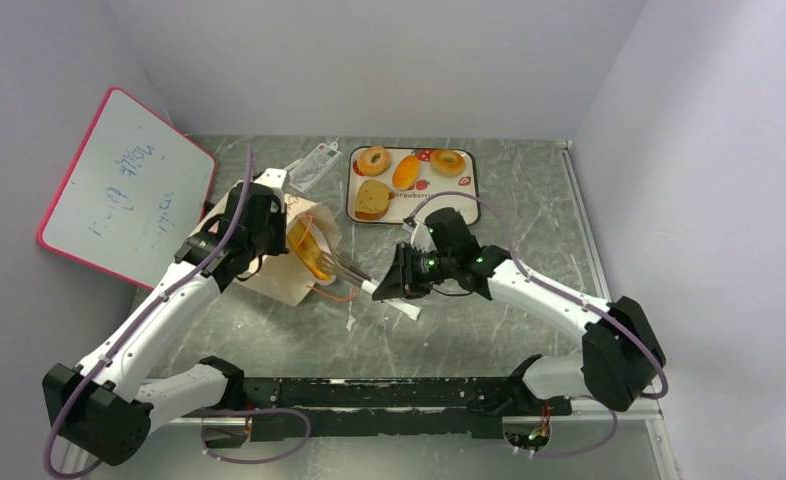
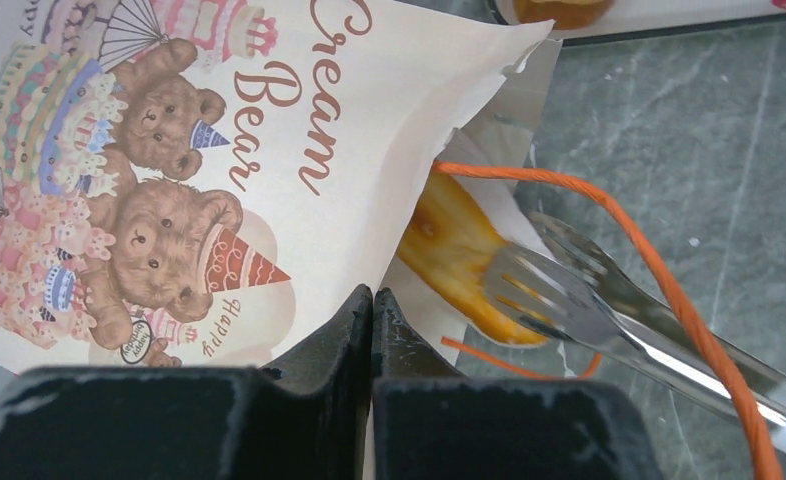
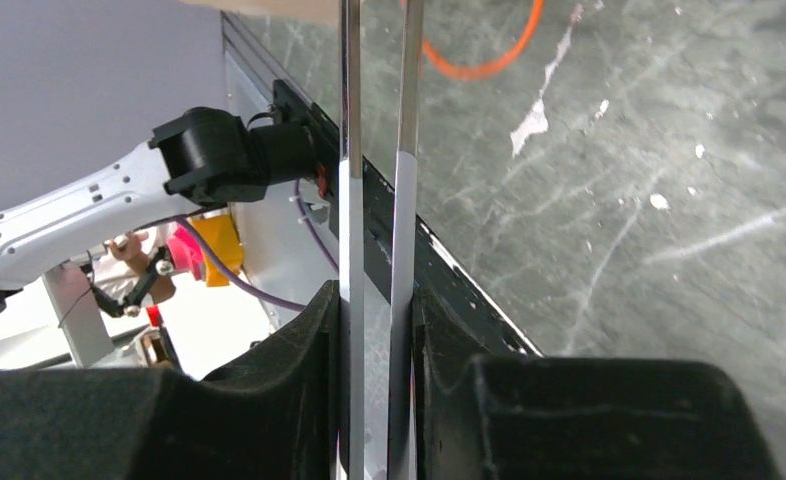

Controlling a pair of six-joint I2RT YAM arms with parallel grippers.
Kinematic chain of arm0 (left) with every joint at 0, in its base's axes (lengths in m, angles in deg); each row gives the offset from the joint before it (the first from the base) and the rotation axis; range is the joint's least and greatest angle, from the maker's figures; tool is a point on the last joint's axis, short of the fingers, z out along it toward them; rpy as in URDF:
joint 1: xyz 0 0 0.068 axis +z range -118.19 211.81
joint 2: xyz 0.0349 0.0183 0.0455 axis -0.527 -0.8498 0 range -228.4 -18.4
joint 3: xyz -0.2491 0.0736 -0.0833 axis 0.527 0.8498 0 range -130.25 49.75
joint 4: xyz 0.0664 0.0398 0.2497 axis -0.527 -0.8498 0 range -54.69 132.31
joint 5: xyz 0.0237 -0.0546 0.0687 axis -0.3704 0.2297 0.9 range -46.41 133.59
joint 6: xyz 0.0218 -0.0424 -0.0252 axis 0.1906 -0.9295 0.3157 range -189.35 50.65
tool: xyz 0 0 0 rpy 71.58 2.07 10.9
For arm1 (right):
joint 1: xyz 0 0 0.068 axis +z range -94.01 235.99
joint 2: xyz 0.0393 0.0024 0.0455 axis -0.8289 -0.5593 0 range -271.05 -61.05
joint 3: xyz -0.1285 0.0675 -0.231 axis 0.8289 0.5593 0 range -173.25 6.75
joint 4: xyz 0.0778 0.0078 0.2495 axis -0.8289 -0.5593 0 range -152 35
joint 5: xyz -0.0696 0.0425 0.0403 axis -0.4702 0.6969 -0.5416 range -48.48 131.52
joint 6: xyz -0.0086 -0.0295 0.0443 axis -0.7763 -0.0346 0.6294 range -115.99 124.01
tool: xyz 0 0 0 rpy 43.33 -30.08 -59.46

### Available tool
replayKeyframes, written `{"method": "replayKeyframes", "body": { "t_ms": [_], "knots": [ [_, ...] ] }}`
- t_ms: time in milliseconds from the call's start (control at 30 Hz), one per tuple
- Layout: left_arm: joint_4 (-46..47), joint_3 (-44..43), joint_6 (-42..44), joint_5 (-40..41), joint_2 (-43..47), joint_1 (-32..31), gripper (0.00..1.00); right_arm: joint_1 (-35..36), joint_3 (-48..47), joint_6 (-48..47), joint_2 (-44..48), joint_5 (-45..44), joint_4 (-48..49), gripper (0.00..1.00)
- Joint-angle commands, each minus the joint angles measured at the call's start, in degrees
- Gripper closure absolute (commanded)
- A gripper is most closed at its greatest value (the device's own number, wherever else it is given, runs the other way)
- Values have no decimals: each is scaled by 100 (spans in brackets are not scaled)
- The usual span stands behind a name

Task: Take the fake bread out of the paper bag
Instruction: Take out the fake bread from the paper bag, then place the fake bread in the container.

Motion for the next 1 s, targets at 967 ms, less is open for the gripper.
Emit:
{"method": "replayKeyframes", "body": {
  "t_ms": [967],
  "knots": [
    [1005, 400, 223, -726, 218, 893, 93, -1288, -2157, -978, 748, -3719, -2871, 100]
  ]
}}
